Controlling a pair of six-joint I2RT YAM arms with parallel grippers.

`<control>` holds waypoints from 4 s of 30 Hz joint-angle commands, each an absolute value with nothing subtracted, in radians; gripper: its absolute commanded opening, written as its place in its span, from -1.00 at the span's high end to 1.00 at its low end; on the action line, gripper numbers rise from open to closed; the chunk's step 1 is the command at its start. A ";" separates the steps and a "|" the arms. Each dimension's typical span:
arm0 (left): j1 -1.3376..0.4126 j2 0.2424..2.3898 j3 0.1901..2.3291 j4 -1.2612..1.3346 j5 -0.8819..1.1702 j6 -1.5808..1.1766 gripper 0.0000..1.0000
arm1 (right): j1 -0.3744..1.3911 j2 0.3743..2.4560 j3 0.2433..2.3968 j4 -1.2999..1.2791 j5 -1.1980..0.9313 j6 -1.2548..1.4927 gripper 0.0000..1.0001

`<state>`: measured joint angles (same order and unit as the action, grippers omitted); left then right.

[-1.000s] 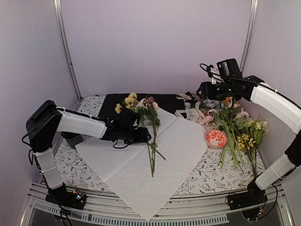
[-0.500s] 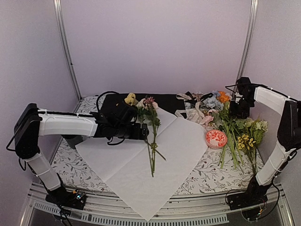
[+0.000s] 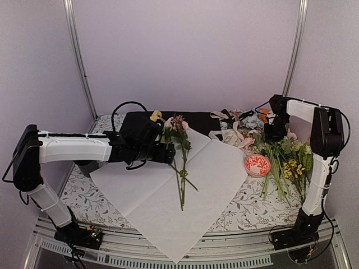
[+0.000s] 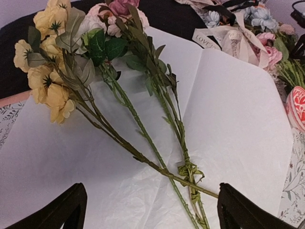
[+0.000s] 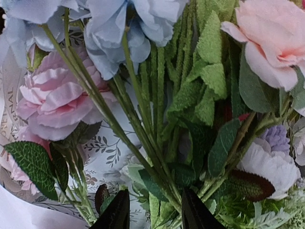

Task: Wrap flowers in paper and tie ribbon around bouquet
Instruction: Pick up the fake flower from the corner of the board, then adjust the fake flower, then pass from the right arm to the left

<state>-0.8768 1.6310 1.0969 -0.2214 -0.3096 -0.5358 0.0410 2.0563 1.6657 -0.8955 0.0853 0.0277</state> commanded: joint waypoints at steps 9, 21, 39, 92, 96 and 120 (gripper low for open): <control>-0.886 1.672 1.130 -0.245 -0.287 -0.498 -0.89 | 0.044 2.142 1.723 -0.869 0.195 -0.088 0.59; -0.886 1.674 1.142 -0.235 -0.276 -0.483 -0.89 | 0.047 1.918 1.666 -0.802 0.310 -0.102 1.00; -0.887 1.641 1.121 -0.208 -0.267 -0.458 -0.89 | 0.050 1.297 1.465 -0.438 0.076 -0.043 1.00; -0.889 1.625 1.131 -0.177 -0.255 -0.397 -0.89 | 0.150 1.718 1.549 -1.186 0.472 0.169 1.00; -0.888 1.623 1.122 -0.168 -0.255 -0.403 -0.89 | 0.133 1.774 1.530 -1.224 0.435 0.213 1.00; -0.890 1.620 1.118 -0.169 -0.262 -0.397 -0.88 | 0.101 1.510 1.459 -0.897 -0.304 0.069 1.00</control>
<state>-0.8772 1.6444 1.1110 -0.1913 -0.2573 -0.4114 0.1047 1.5833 1.4696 -0.9871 -0.2283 0.0639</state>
